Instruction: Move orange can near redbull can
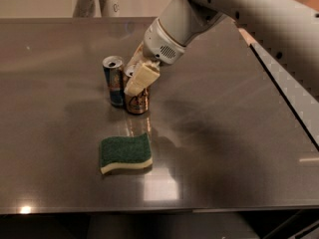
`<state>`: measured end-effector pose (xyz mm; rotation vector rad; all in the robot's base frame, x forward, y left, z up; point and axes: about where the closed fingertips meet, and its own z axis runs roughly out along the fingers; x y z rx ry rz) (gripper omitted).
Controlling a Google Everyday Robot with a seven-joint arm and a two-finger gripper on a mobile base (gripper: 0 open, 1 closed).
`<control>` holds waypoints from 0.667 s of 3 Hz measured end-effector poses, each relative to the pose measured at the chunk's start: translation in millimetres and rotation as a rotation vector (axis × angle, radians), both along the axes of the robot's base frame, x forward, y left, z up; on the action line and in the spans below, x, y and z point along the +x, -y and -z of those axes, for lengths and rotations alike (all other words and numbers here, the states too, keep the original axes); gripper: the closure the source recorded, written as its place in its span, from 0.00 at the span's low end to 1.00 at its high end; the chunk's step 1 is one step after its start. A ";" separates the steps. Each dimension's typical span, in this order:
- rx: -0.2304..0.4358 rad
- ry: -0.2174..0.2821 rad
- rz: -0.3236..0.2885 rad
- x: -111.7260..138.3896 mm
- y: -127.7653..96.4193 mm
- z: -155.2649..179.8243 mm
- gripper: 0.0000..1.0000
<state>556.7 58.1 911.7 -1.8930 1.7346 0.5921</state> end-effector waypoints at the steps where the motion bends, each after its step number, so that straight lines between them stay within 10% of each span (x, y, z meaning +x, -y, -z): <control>1: 0.000 -0.001 -0.003 -0.5 -1.6 0.7 0.00; 2: 0.000 -0.001 -0.003 -0.6 -1.6 0.7 0.00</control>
Offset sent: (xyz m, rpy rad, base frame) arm -0.0005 0.0015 -0.0007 -0.0004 0.0010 0.0028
